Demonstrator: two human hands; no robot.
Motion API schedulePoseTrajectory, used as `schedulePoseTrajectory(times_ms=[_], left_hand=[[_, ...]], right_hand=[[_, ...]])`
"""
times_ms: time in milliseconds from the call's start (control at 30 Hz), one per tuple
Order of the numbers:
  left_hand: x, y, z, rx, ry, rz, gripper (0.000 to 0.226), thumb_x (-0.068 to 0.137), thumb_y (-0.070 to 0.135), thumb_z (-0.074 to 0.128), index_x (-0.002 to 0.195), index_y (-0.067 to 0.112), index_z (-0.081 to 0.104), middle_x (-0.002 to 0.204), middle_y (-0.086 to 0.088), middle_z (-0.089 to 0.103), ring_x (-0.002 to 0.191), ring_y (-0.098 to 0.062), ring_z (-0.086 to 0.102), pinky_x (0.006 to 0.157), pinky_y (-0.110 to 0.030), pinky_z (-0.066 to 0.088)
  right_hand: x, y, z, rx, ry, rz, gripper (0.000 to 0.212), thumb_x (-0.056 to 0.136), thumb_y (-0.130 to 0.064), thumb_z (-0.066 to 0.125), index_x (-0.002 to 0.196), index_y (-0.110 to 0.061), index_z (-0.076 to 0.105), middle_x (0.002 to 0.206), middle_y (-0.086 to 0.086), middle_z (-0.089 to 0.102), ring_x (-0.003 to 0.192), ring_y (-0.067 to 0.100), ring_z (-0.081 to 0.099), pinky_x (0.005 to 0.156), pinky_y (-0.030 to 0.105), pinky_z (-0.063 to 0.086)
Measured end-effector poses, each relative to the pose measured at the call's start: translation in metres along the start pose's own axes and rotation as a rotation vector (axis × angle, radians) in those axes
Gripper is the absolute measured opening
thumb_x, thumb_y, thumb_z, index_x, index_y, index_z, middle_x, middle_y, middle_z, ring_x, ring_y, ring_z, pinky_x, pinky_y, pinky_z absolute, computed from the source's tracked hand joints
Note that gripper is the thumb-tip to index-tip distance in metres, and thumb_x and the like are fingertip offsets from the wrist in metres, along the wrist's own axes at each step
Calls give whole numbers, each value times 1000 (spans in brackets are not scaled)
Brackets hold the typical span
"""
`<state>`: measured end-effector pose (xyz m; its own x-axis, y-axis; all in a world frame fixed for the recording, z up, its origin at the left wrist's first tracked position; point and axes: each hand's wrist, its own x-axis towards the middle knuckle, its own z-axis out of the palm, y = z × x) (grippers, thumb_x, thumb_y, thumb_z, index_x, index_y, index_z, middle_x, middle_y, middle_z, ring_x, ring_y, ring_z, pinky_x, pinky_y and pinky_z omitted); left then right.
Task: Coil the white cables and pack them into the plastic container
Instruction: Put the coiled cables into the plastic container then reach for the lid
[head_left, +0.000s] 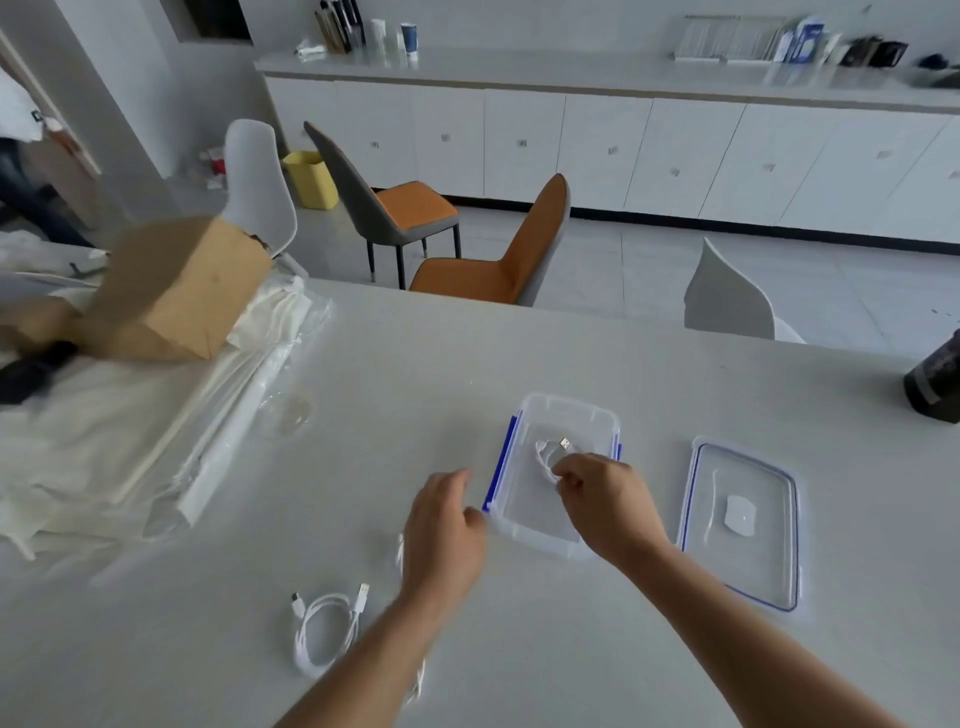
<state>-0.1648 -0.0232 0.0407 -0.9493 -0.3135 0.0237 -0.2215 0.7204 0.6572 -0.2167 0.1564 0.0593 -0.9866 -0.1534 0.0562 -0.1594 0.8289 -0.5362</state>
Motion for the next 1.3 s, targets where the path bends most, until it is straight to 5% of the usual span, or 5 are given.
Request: schedulePoseTrajectory(times_ms=[200,333,733,933,1300], left_hand=[[-19,-85,-45,206,68,-67,23,74,0,67,91,12,76,90,-10,72,88,-37,63,82,-39,50],[-17,-100,-50,235,23,-116,19,81,7,61,92,13,76,93,-11,73,91,-37,63,79,-39,49],[18,-85,-27,357,-246,-210,17,84,16,59,95,10,69,102,-12,73,99,-33,68,80,-34,52],[16,-94,-29,128,-218,-358,13,70,17,65,63,7,62,71,-12,70,74,-36,65,60,-29,44],[35,6,-43,-549,-98,-285,14,72,16,80,65,26,75,62,0,73,64,-28,71,68,-40,60]], right_hand=[[-57,-64,45,96,-155,-70,16,89,-18,61,94,-17,76,90,-2,76,86,22,69,76,31,54],[-62,-77,80,293,-396,307,15,92,-21,59,89,-11,70,69,5,69,65,26,73,64,33,61],[-42,-97,129,85,-324,475,21,81,-32,56,79,-13,63,80,12,74,77,31,71,65,30,54],[-43,-92,129,204,-312,480,20,73,-29,55,69,-11,62,64,9,71,57,25,71,59,38,61],[-10,-77,14,384,1,430,20,87,-22,66,74,-8,67,58,5,71,45,14,68,49,25,51]])
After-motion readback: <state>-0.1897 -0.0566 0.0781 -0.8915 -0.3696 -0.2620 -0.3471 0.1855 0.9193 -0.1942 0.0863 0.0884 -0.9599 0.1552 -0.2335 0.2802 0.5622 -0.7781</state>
